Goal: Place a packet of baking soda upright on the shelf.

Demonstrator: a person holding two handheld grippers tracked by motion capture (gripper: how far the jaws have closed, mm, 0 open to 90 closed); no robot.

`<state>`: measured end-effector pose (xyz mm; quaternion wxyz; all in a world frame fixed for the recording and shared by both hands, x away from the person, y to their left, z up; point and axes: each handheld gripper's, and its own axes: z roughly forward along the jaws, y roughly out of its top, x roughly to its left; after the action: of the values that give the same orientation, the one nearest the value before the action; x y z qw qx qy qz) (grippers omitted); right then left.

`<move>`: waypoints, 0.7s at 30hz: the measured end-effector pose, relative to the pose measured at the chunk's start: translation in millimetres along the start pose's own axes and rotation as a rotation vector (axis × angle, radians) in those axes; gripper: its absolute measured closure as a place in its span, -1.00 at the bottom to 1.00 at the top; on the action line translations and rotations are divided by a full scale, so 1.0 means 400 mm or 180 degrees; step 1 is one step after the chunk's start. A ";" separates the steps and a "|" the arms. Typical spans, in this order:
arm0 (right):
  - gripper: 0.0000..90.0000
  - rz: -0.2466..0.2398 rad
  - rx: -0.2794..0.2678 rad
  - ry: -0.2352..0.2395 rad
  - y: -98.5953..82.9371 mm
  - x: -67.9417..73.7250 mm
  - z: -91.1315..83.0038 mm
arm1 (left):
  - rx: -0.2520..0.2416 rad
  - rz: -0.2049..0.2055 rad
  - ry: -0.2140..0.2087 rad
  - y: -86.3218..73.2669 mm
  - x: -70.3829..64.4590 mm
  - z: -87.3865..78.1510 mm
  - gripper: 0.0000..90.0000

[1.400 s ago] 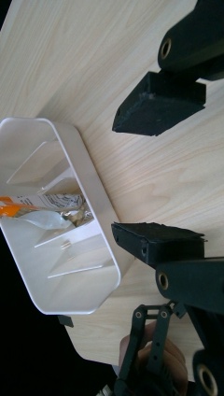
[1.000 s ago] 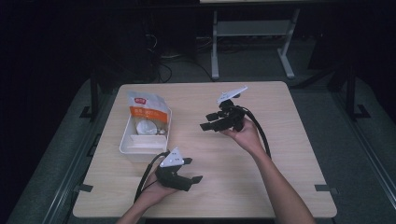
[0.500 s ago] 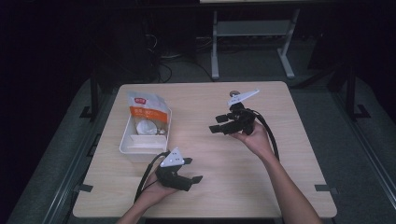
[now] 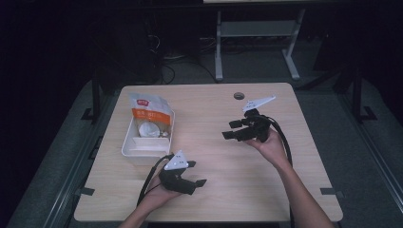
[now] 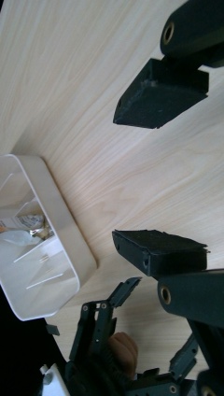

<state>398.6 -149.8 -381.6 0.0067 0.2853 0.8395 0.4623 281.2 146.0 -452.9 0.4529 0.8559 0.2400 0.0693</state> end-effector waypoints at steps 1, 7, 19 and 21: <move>-0.20 0.0011 -0.0018 -0.0006 -0.008 -0.001 -0.006 | -0.0002 -0.0001 0.0000 0.000 0.000 0.000 -0.50; -0.22 0.0037 -0.0021 -0.0044 -0.026 0.000 -0.024 | -0.0001 -0.0001 0.0006 0.000 0.001 0.000 -0.50; -0.24 0.0115 -0.0030 -0.0083 -0.076 -0.005 -0.059 | -0.0025 -0.0017 0.0002 0.001 0.001 0.000 -0.50; -0.24 0.0132 -0.0035 -0.0094 -0.085 -0.005 -0.067 | -0.0044 -0.0024 -0.0002 0.002 -0.001 -0.002 -0.50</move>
<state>376.8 -185.6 -393.3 0.0110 0.3093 0.8307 0.4627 281.0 146.0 -451.8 0.4591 0.8518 0.2425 0.0690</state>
